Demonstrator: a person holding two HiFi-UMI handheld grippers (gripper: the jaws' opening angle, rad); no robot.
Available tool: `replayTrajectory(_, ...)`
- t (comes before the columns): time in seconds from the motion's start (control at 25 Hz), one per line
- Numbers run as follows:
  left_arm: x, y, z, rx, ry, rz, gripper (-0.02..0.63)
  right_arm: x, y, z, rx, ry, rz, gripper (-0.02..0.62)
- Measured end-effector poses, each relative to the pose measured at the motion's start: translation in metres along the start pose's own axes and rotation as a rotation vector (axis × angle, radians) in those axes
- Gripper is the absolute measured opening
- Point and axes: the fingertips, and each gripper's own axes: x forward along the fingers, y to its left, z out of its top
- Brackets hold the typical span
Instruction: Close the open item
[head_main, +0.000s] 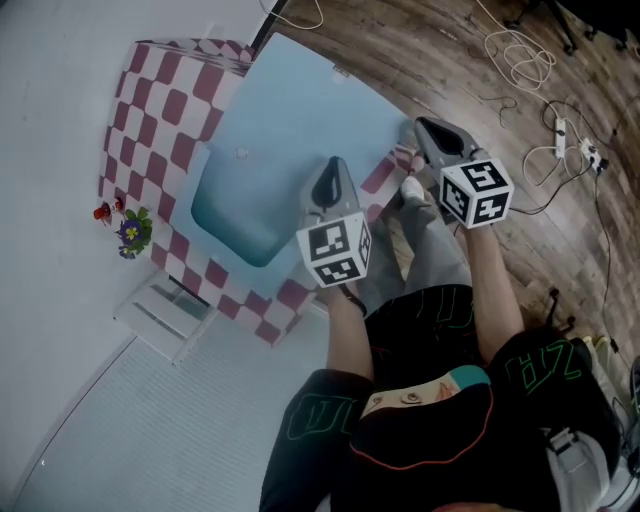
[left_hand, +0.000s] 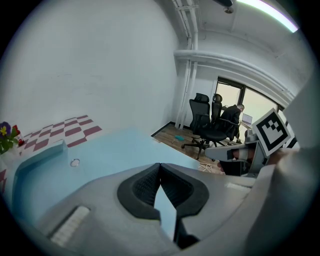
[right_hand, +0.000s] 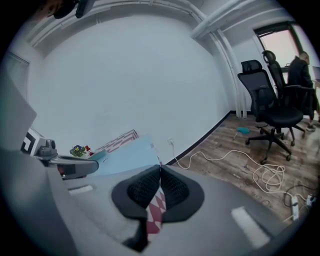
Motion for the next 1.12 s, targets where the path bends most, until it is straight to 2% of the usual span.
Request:
replayTrajectory(0.08, 0.001, -0.002, -0.006, 0.006, 0.013, -0.009, 0.009, 0.002, -0.001, -0.009, 0.016, 0.019, 0.006, 0.005)
replayTrajectory(0.12, 0.002, -0.002, -0.008, 0.009, 0.02, -0.009, 0.009, 0.003, -0.001, -0.013, 0.026, 0.031, 0.013, 0.063)
replayTrajectory(0.28, 0.008, -0.009, -0.012, 0.014, 0.034, -0.016, 0.009, 0.007, -0.007, -0.022, 0.07, 0.052, 0.032, 0.107)
replayTrajectory(0.36, 0.009, -0.01, -0.015, 0.017, 0.04, -0.017, 0.009, 0.009, -0.008, -0.025, 0.097, 0.051, 0.048, 0.176)
replayTrajectory(0.44, 0.01, -0.01, -0.018, 0.017, 0.051, -0.015, 0.009, 0.012, -0.005, -0.028, 0.115, 0.053, 0.069, 0.199)
replayTrajectory(0.6, 0.009, -0.009, -0.026, 0.007, 0.071, -0.003, 0.009, 0.015, 0.001, -0.038, 0.148, 0.076, 0.1, 0.202)
replayTrajectory(1.04, 0.002, -0.008, -0.025, -0.035, 0.03, 0.011, 0.009, 0.031, 0.011, -0.033, 0.233, 0.042, 0.196, 0.199)
replayTrajectory(1.12, -0.001, -0.005, -0.025, -0.047, 0.022, 0.021, 0.009, 0.029, 0.008, -0.028, 0.229, 0.018, 0.196, 0.12)
